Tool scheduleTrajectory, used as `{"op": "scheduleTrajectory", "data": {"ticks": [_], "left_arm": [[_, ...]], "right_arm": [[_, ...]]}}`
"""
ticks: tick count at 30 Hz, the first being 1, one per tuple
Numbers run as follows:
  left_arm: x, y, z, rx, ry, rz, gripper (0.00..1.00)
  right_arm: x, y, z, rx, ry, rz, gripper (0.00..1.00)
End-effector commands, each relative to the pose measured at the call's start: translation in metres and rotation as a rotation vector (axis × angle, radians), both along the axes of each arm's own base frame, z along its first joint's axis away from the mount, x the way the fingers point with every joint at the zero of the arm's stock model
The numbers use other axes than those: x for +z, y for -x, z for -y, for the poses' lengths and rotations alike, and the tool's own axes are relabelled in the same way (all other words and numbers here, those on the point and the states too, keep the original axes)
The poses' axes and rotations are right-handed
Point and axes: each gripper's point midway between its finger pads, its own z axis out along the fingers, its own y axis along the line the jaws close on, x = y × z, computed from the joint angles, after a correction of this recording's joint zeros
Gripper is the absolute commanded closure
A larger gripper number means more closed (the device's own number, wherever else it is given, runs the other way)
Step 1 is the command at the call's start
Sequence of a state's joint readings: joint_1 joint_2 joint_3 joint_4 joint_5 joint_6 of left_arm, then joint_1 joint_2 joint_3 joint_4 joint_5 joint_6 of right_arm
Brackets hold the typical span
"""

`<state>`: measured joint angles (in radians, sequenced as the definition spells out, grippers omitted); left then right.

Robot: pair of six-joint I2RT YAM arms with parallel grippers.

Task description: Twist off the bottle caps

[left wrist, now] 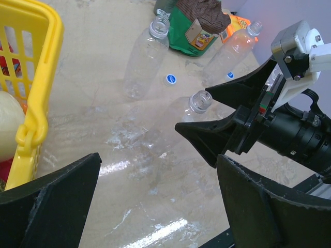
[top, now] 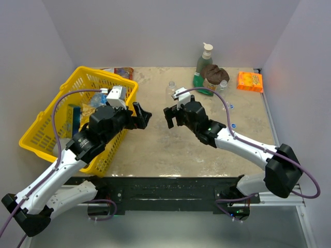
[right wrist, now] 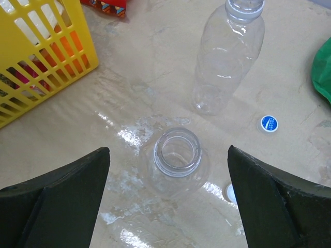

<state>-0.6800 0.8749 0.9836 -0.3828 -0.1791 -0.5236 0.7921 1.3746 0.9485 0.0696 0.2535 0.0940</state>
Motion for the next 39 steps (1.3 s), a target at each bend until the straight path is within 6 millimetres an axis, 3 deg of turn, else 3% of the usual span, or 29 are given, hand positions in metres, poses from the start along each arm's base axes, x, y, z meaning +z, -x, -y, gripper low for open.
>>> {"op": "scheduleTrajectory", "data": {"ticks": [1, 8, 12, 13, 15, 18, 19, 22, 26, 30, 39], "left_arm": [[0.011, -0.003, -0.002, 0.016, 0.031, 0.038, 0.0], [0.028, -0.006, -0.016, 0.079, 0.049, 0.106, 0.0], [0.035, -0.007, -0.028, 0.141, 0.05, 0.118, 0.0], [0.036, -0.008, -0.031, 0.157, 0.047, 0.119, 0.0], [0.037, -0.008, -0.035, 0.174, 0.041, 0.118, 0.0], [0.036, -0.009, -0.04, 0.2, 0.028, 0.108, 0.0], [0.036, -0.009, -0.04, 0.202, 0.024, 0.105, 0.0], [0.038, -0.01, -0.04, 0.204, 0.018, 0.108, 0.0], [0.041, -0.012, -0.04, 0.208, 0.015, 0.112, 0.0], [0.041, -0.014, -0.039, 0.21, 0.006, 0.115, 0.0], [0.043, -0.018, -0.036, 0.199, -0.016, 0.123, 0.0]], "right_arm": [[0.043, -0.008, 0.0, -0.049, -0.073, 0.072, 0.01], [0.11, 0.001, 0.017, -0.086, -0.179, 0.159, 0.01], [0.138, -0.012, 0.052, -0.183, -0.17, 0.15, 0.01], [0.144, -0.023, 0.077, -0.242, -0.175, 0.139, 0.01], [0.152, -0.031, 0.103, -0.297, -0.207, 0.127, 0.01], [0.171, -0.033, 0.157, -0.415, -0.218, 0.153, 0.01], [0.182, -0.028, 0.183, -0.483, -0.22, 0.175, 0.01], [0.212, -0.009, 0.221, -0.586, -0.238, 0.248, 0.01], [0.245, 0.019, 0.256, -0.706, -0.235, 0.354, 0.01], [0.264, 0.039, 0.27, -0.741, -0.256, 0.432, 0.01], [0.265, 0.041, 0.27, -0.733, -0.272, 0.447, 0.01]]}}
